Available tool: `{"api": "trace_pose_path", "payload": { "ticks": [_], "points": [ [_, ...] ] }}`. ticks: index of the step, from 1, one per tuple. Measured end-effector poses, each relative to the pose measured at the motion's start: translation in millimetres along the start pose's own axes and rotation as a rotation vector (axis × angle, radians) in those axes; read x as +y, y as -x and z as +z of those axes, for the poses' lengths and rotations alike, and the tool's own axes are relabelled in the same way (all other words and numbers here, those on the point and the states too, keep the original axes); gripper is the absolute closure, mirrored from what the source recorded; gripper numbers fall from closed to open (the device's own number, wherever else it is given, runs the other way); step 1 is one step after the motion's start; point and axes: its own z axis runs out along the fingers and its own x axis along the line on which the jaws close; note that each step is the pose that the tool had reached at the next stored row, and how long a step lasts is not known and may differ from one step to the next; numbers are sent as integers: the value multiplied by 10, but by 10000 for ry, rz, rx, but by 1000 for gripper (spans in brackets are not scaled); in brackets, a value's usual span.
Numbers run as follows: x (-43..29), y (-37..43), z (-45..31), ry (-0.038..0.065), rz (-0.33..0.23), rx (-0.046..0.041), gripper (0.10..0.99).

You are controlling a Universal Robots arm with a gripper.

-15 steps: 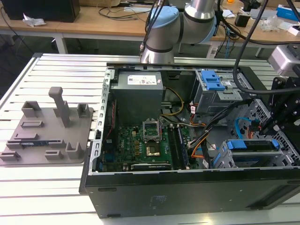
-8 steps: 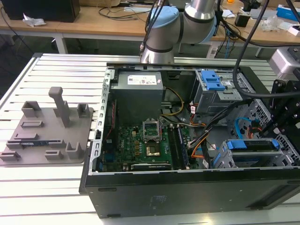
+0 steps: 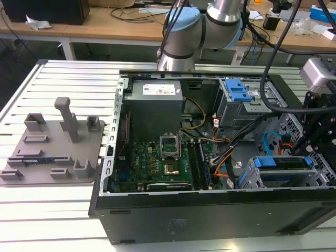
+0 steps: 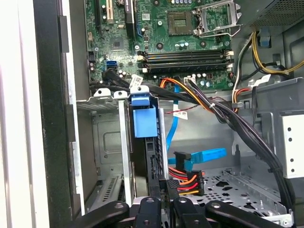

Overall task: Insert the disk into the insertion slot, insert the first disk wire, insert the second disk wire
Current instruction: 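Insert the first disk wire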

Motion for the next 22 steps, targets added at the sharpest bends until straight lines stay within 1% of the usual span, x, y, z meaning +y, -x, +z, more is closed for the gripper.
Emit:
{"api": "trace_pose_path", "payload": {
  "ticks": [7, 16, 22],
  "points": [
    [2, -20, 8, -3, 30, -3, 918],
    [2, -25, 30, -6, 76, -3, 918],
    [2, -26, 32, -7, 94, 0, 918]
  ]
}}
